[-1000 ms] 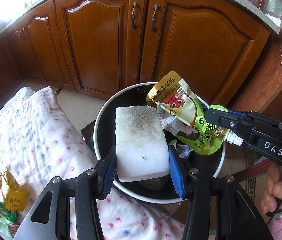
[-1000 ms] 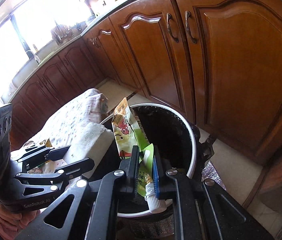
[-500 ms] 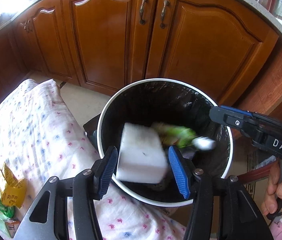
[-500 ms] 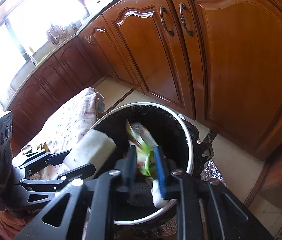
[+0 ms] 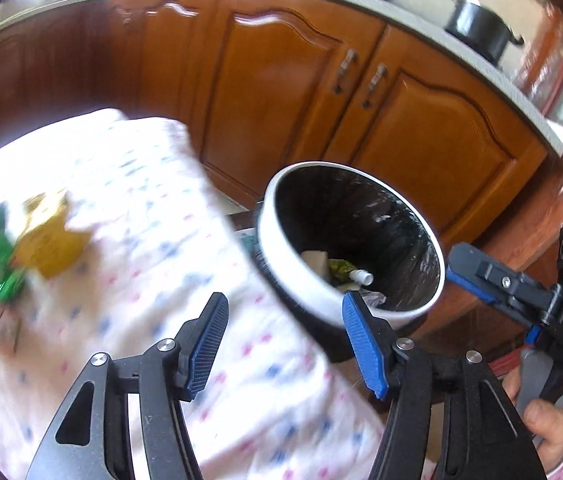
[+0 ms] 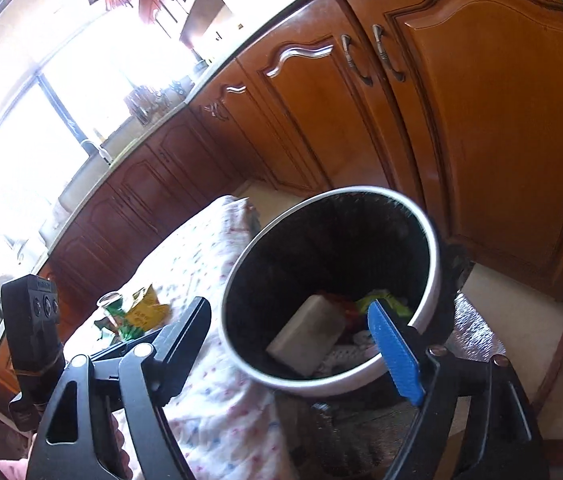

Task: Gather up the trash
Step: 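Move both open tools back over the table trash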

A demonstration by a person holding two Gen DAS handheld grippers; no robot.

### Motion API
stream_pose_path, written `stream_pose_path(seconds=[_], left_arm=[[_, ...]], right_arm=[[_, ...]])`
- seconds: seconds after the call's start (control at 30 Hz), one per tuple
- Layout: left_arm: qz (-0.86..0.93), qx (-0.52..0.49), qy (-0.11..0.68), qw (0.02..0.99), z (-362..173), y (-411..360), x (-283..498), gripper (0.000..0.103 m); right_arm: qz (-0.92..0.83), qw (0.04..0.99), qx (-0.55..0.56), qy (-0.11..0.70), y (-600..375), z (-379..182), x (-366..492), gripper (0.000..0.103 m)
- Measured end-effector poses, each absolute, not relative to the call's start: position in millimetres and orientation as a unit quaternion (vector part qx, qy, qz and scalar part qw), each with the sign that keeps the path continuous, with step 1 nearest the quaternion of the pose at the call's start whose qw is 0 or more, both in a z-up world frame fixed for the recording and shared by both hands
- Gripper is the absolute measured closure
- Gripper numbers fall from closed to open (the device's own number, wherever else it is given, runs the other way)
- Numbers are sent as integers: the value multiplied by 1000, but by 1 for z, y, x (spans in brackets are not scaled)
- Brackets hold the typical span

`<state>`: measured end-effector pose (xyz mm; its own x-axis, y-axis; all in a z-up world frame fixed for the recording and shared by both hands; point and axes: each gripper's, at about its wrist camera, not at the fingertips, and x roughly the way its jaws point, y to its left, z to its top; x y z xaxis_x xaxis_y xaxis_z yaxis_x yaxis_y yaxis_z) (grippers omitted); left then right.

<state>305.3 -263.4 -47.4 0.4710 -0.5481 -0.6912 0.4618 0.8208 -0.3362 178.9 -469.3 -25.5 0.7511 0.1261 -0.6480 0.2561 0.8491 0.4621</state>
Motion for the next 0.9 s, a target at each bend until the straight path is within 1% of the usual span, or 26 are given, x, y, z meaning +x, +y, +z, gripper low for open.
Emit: stream_pose_path(seconds=[0.13,0.23,0.63,0.9], left_arm=[[-269,-76,412,867,-50,-224,281,42],[-247,-91,410,873,-54,-191,266,42],[-173,-156,417,879,-50,-95,237,41],[-141,-179,415,881,-49,-55,236,41]], right_arm=[[-19,899,275,341,-440,-30,170,13],[-9,901,271,339,-415,-35,167,12],[57,886,262,377,-338,-55,185,11],[89,881,243,397,-309,-56,210,11]])
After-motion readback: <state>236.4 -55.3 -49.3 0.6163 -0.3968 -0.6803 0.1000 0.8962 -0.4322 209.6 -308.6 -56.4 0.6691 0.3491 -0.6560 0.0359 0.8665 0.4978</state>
